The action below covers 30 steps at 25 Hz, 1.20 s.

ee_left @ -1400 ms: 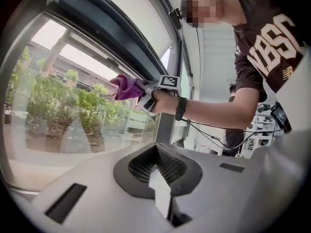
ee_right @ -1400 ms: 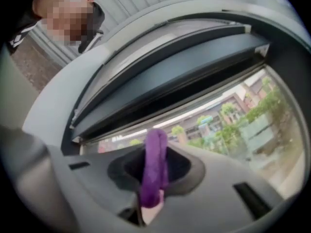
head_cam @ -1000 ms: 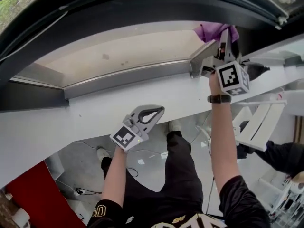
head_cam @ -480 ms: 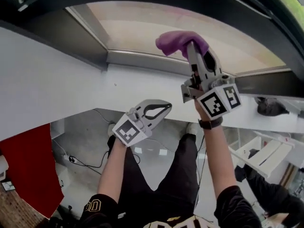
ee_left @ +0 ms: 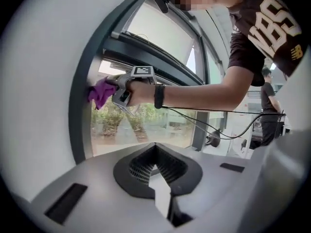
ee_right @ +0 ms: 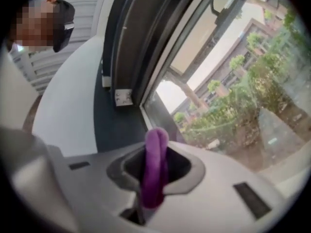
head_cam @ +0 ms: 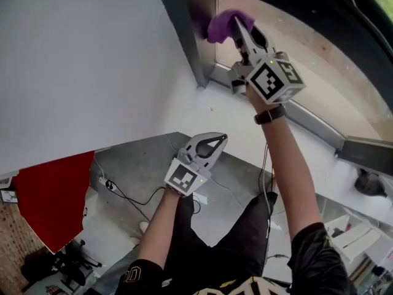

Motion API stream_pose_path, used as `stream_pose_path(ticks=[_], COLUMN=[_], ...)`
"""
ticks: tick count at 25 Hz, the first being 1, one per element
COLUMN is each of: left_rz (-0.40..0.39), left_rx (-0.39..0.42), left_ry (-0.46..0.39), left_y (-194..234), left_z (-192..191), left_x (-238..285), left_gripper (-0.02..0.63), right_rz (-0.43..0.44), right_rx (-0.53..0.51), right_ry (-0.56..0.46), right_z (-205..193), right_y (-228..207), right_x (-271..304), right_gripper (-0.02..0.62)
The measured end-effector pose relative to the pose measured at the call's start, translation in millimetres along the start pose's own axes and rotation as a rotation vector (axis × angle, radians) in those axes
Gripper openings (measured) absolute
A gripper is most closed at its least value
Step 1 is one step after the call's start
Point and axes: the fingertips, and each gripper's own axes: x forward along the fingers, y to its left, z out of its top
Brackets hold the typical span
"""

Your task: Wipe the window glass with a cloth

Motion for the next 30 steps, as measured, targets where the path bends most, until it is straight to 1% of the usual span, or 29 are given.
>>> stream_pose_path(ticks=[1, 3, 6, 9, 13, 16, 18, 19, 21, 22, 24, 26, 28, 29, 30], left_rz=[0.026, 0.042, 0.014, -0.064, -0.199, -0.259, -0.306, -0.332, -0.381, -0.401, -0.421, -0.428, -0.427, -0.417, -0.398], left_rx=[-0.009, -0.024, -0.032, -0.044, -0.047, -0.038, -0.034, -0.038, -0.050, -0.055, -0.052, -0.037, -0.023, -0.025, -0.030], left_ry=[-0.012, -0.028, -0.031, -0.027, -0.021, -0.008, -0.004, -0.005, -0.014, -0.018, -0.015, -0.015, -0.024, -0.025, -0.029], left_y=[3.6, 3.8, -9.6, -47.1, -122.5, -165.1, -200.6, -219.2, -251.0, -263.1, -279.2, -286.0, -283.2, -276.9, -266.8], left_z=[0.2, 1.1, 1.7, 4.8, 7.5, 1.6, -1.7, -1.7, 1.3, 2.4, 1.6, 1.5, 4.7, 6.7, 9.2], left_x=[-0.1, 4.5, 26.0, 65.3, 129.5, 162.1, 182.8, 193.6, 213.5, 220.9, 229.5, 232.2, 227.8, 223.1, 217.7], left_gripper=[0.009, 0.009, 0.009, 0.009, 0.009, 0.009, 0.009, 0.009, 0.009, 0.009, 0.009, 0.009, 0.009, 0.009, 0.009], right_rz=[-0.009, -0.026, -0.071, -0.153, -0.297, -0.399, -0.491, -0.549, -0.680, -0.736, -0.823, -0.903, -0.978, -1.004, -1.012], right_rx=[-0.003, -0.023, -0.042, -0.085, -0.120, -0.141, -0.146, -0.129, -0.068, -0.047, -0.022, 0.018, 0.074, 0.096, 0.105], right_ry=[-0.005, -0.008, -0.016, -0.045, -0.119, -0.137, -0.143, -0.165, -0.253, -0.299, -0.356, -0.396, -0.451, -0.473, -0.481], right_z=[2.5, 9.4, 26.6, 61.6, 123.3, 151.4, 169.5, 181.2, 209.2, 222.7, 240.1, 248.2, 251.2, 250.8, 249.0], right_y=[-2.5, -8.4, -32.7, -75.1, -139.9, -182.6, -216.3, -234.6, -266.9, -278.2, -295.2, -309.1, -319.7, -323.2, -324.1], right_x=[-0.4, -13.1, -55.9, -129.1, -255.2, -328.4, -387.1, -421.1, -488.6, -515.8, -553.5, -581.4, -609.0, -617.8, -618.2], right_gripper=[0.072, 0.072, 0.072, 0.072, 0.072, 0.072, 0.072, 0.072, 0.072, 0.072, 0.072, 0.072, 0.072, 0.072, 0.072])
